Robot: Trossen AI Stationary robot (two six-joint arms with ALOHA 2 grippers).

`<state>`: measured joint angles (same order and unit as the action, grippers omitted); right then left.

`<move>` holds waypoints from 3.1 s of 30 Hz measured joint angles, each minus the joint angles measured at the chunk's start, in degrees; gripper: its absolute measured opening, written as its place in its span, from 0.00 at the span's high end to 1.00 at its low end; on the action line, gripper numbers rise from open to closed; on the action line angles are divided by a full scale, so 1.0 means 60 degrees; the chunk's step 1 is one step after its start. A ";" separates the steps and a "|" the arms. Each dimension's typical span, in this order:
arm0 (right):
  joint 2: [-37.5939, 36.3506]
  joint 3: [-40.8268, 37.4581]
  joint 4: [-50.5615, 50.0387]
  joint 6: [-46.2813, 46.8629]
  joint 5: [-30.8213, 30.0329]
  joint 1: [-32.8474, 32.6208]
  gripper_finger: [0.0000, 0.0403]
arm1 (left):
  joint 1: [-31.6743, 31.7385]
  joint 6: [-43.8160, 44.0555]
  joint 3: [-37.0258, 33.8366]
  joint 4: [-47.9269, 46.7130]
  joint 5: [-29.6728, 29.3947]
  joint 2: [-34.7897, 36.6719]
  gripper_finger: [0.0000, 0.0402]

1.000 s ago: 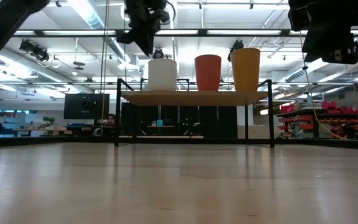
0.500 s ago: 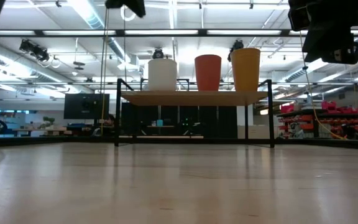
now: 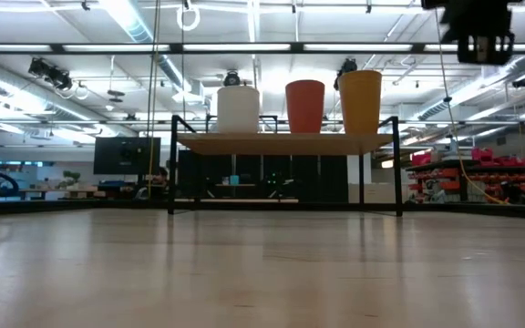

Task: Stack small to large cups/mugs on shelf
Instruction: Return to Home Position

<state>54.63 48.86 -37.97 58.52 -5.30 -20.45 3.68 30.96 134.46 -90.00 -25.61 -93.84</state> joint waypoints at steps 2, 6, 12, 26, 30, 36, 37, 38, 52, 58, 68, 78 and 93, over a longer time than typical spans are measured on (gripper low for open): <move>0.0000 0.0315 -0.0010 -0.0344 -0.0004 0.0000 0.77 | -0.0348 0.0104 -0.0203 0.0010 -0.0201 0.0022 0.87; 0.0000 0.0946 0.0005 -0.1051 -0.0004 0.0000 0.77 | -0.0849 0.0518 -0.1102 0.0000 -0.0764 0.0127 0.88; -0.0002 0.1806 -0.0021 -0.1613 0.0040 0.0000 0.77 | -0.1184 0.1616 -0.3196 -0.0007 -0.1388 0.1066 0.89; -0.0447 0.3078 -0.0915 -0.2932 -0.0082 -0.0397 0.77 | -0.1480 0.2947 -0.7459 0.2362 -0.1807 0.3898 0.92; -0.1089 0.2813 -0.0726 -0.2952 -0.0550 -0.0390 0.77 | -0.1903 0.2992 -0.8584 0.3277 -0.1807 0.4518 0.94; -0.2626 0.1041 0.1900 -0.3441 -0.0649 -0.0510 0.77 | -0.2540 0.3243 -1.0175 0.4562 -0.2047 0.5201 0.96; -0.2936 0.0590 0.2506 -0.3461 -0.0637 -0.0540 0.77 | -0.2645 0.3245 -1.0439 0.4785 -0.2123 0.5285 0.97; -0.3226 0.0121 0.3095 -0.3456 -0.0576 -0.0566 0.77 | -0.2747 0.3243 -1.0693 0.5075 -0.2201 0.5384 0.97; -0.4554 -0.1843 0.6713 -0.3249 0.1056 -0.0579 0.77 | -0.3219 0.3382 -1.2055 0.6528 -0.2039 0.5712 0.95; -0.4569 -0.1832 0.6734 -0.3648 0.1036 -0.0579 0.77 | -0.3205 0.3093 -1.2051 0.7087 -0.2180 0.5714 0.95; -0.6051 -0.1824 0.7410 -0.4869 0.1549 -0.0579 0.77 | -0.3316 0.2123 -1.2047 0.7380 -0.3492 0.8190 0.92; -0.6957 -0.1832 0.6861 -0.5240 0.1606 -0.0579 0.77 | -0.3387 0.1233 -1.2047 0.7322 -0.3724 0.9736 0.95; -0.7510 -0.2670 0.7772 -0.5229 0.1386 -0.0579 0.77 | -0.3394 0.0739 -1.5337 0.9943 -0.3055 1.3076 0.92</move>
<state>9.57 32.84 8.66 27.14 3.02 -23.92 -16.69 35.39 42.43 -30.34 -43.94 -15.38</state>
